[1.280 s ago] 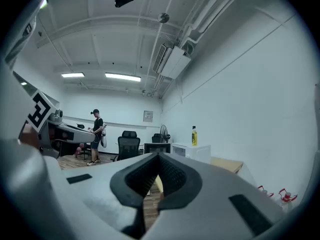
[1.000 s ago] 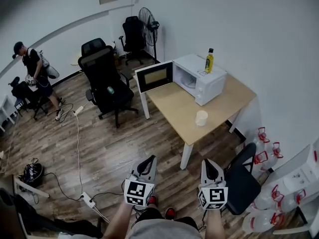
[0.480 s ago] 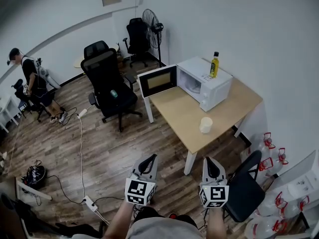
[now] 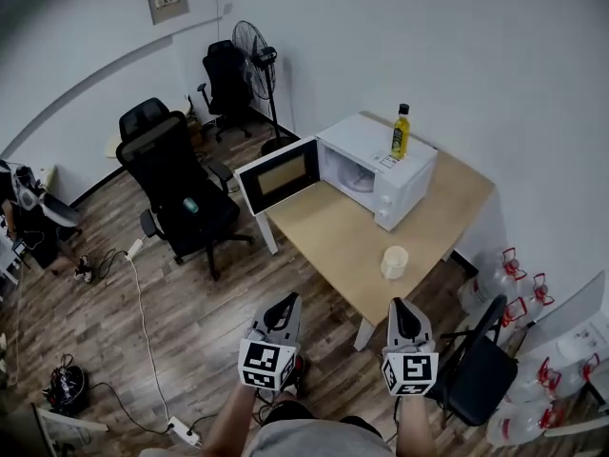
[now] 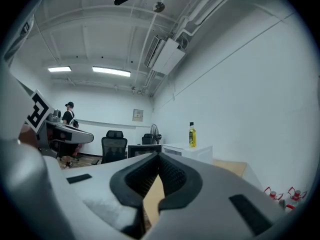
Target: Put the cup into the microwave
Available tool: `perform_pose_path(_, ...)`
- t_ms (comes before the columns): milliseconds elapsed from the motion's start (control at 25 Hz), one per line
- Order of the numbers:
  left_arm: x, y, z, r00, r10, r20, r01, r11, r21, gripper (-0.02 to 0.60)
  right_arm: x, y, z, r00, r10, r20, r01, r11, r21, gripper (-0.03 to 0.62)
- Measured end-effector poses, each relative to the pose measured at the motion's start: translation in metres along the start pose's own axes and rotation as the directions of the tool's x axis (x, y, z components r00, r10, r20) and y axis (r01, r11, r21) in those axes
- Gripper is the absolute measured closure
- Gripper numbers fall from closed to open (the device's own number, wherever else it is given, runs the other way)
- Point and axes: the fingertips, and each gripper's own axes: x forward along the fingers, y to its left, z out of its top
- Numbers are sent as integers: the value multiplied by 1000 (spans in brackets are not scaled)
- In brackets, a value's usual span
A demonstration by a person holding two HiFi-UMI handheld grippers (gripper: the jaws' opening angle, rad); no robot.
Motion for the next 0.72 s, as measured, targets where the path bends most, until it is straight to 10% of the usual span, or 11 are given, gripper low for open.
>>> perform_pose_path(720,197,89,8,913,-408,-29,408,912,24,552,131,-35,-13,906,-414,-89,416,909,6,577)
